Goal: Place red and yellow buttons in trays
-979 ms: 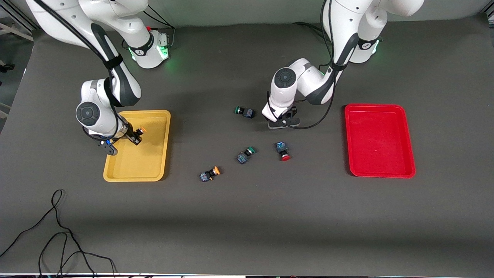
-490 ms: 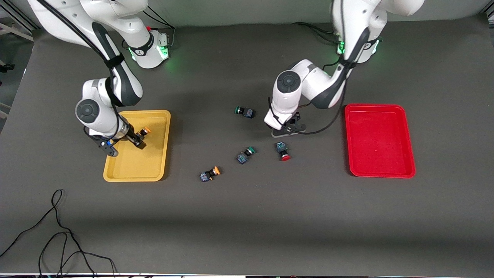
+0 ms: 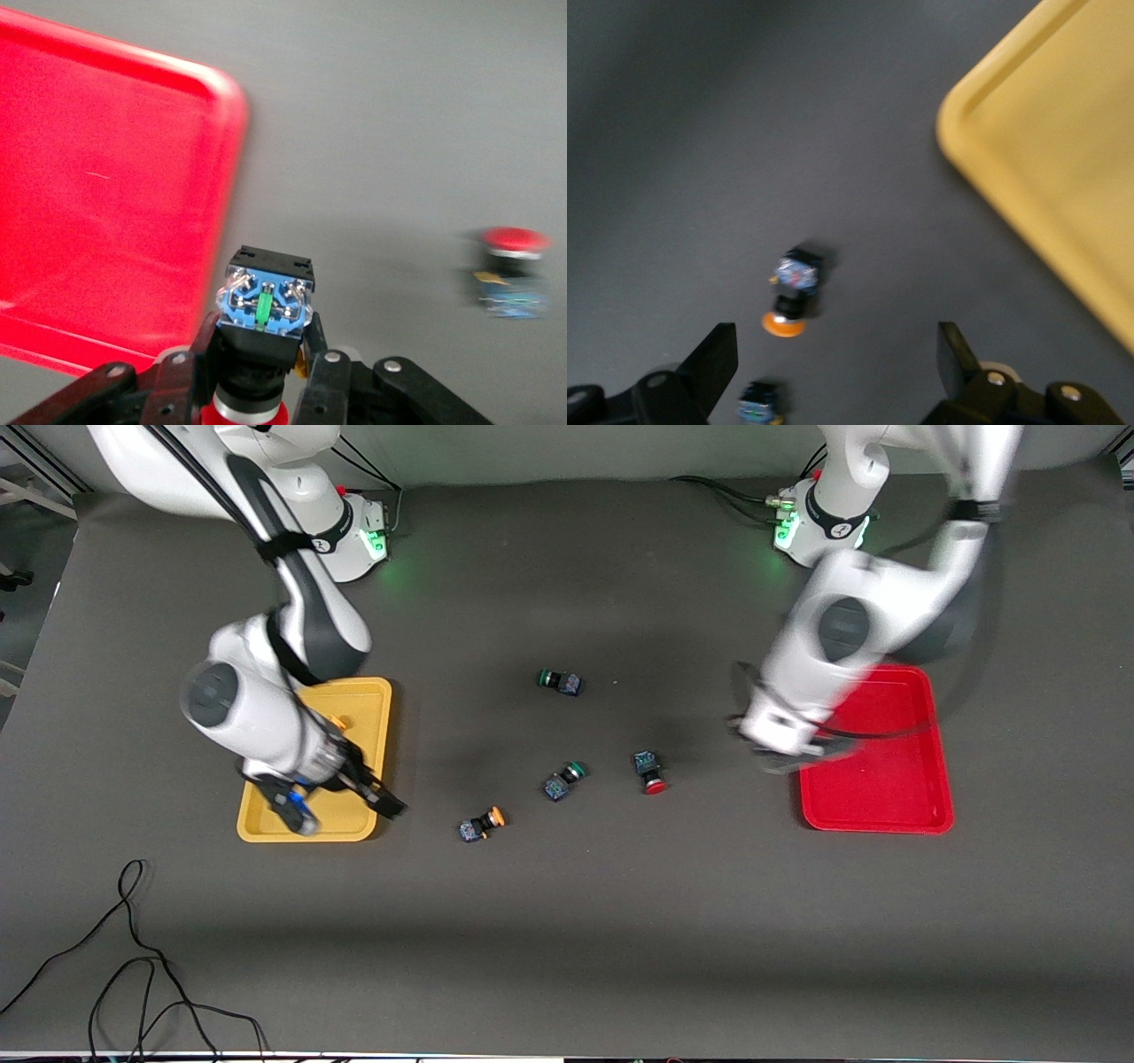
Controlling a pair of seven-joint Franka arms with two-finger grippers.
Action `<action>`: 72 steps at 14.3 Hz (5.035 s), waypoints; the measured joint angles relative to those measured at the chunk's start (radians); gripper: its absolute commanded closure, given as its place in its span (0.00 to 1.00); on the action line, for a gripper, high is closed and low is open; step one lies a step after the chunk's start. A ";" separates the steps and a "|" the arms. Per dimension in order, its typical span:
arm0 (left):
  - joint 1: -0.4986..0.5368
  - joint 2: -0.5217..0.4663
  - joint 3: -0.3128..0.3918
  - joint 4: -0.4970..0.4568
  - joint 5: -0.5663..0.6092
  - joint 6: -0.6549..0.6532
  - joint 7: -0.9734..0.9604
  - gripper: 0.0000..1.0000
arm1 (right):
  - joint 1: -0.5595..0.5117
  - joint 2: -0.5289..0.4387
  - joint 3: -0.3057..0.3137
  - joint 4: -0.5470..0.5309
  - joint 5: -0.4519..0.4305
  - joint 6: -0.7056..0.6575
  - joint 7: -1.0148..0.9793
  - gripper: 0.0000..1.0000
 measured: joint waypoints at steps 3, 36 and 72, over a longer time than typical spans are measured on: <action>0.202 0.007 0.006 -0.064 0.016 0.048 0.256 0.79 | 0.039 0.168 0.014 0.149 0.000 0.034 0.103 0.00; -0.287 0.483 -0.076 0.323 0.063 0.210 -0.567 0.01 | 0.018 0.088 -0.283 -0.157 0.000 0.018 -0.346 0.00; 0.418 0.217 -0.056 0.060 0.159 0.000 0.560 0.00 | -0.116 -0.464 -0.184 0.122 -0.128 -0.635 -1.021 0.00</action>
